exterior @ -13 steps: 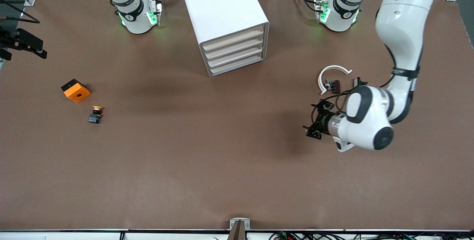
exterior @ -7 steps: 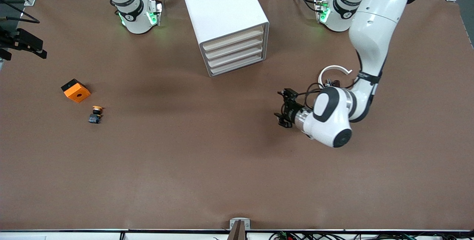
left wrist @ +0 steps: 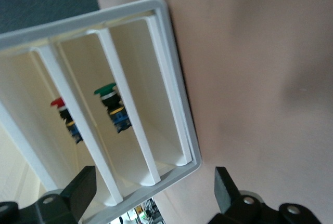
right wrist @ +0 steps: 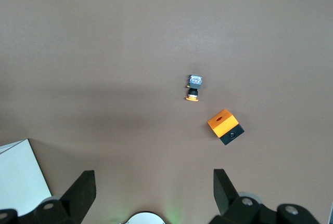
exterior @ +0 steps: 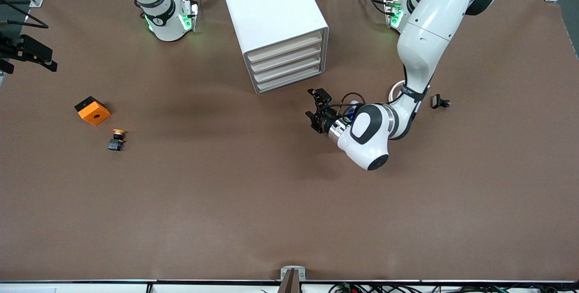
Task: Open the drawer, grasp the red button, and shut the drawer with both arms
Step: 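Grasp the drawer front with the left gripper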
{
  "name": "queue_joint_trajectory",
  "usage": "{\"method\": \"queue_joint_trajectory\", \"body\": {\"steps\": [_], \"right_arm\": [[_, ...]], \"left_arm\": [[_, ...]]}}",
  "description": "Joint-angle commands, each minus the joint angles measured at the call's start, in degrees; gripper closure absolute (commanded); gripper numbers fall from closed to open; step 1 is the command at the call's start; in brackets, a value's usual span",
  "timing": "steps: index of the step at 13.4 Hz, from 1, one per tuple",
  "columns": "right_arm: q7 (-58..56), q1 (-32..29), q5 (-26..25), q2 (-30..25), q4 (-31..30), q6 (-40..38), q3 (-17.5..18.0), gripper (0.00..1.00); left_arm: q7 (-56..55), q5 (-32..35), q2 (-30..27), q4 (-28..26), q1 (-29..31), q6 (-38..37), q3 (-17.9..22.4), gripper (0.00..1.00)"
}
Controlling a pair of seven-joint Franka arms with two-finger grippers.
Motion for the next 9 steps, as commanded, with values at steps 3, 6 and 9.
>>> {"method": "queue_joint_trajectory", "body": {"steps": [3,6,9], "right_arm": [[0.4,0.4,0.4,0.7,1.6,-0.7,-0.4,0.0],[0.4,0.4,0.4,0.7,1.6,-0.6,-0.4,0.0],[0.4,0.5,0.4,0.7,1.6,-0.6,-0.4,0.0]], "left_arm": [[-11.3,-5.4,1.2,0.8,-2.3,-5.3,-0.5,0.0],[-14.8,-6.6,1.3,0.8,-4.9,-7.9,-0.5,0.14],[-16.9,-6.7,1.6,0.7,-7.2,-8.1,-0.5,0.28]]}}
